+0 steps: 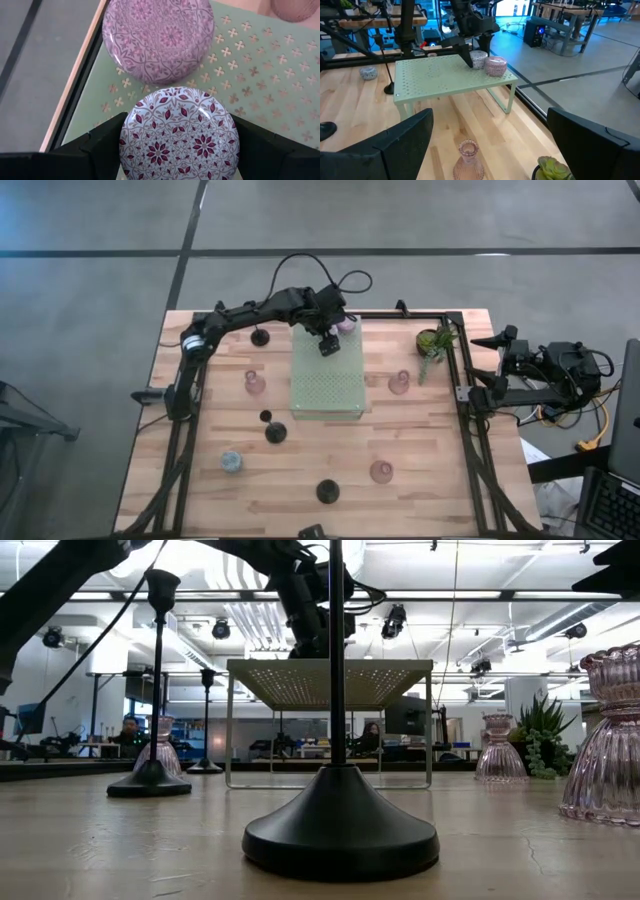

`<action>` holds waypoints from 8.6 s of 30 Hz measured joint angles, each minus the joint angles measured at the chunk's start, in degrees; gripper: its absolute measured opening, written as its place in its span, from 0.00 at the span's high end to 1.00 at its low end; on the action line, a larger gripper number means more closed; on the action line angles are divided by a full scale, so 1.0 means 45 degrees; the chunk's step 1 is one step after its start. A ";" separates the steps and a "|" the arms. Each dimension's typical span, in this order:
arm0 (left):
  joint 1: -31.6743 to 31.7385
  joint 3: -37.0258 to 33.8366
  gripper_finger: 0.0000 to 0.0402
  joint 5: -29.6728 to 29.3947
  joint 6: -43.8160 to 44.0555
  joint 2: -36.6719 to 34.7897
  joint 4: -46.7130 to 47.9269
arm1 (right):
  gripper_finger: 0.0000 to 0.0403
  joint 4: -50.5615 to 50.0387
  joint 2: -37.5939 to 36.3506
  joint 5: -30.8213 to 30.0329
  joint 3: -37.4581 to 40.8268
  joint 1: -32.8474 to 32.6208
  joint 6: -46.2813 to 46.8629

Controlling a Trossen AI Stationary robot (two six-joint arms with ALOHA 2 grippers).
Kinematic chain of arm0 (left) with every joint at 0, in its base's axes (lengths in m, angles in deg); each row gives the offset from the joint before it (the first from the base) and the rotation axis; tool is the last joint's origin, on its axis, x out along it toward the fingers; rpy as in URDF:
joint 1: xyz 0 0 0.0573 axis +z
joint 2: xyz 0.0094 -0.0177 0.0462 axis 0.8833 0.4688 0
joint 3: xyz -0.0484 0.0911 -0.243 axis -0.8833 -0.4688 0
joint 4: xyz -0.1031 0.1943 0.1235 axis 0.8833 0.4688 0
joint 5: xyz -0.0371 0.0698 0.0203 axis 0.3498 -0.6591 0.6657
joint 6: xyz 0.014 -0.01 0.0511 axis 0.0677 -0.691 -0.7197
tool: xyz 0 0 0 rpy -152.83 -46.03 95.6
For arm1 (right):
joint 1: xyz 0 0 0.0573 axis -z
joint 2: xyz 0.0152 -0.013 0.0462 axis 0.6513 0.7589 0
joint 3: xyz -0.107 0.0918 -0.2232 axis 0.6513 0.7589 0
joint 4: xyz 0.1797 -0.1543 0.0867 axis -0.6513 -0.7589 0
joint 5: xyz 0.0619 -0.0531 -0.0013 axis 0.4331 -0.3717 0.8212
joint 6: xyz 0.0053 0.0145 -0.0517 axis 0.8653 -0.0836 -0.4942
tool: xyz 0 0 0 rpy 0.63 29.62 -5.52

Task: Pick & Place candle stick holders
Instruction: Put the right candle on the shelf, then put the candle on the shelf

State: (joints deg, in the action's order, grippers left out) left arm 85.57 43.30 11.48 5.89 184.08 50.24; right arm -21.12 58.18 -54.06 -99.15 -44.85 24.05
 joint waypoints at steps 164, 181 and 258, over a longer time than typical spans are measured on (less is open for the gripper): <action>-1.3415 -1.6086 0.18 0.1397 1.0977 -1.0911 -0.1937 | 0.05 0.0004 0.0002 -0.0001 0.0002 -0.0003 0.0000; -1.3415 -1.7035 0.08 0.1728 1.1584 -1.1157 -0.3125 | 0.05 0.0001 0.0002 -0.0004 -0.0002 -0.0003 0.0000; -1.3804 -1.9186 0.12 0.1724 0.9005 -1.0613 -0.5753 | 0.05 0.0004 0.0002 -0.0001 -0.0002 -0.0002 0.0000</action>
State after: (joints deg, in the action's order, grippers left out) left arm 23.46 -43.03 19.24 46.41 136.32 24.35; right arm -21.10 58.19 -54.07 -99.16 -44.86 24.05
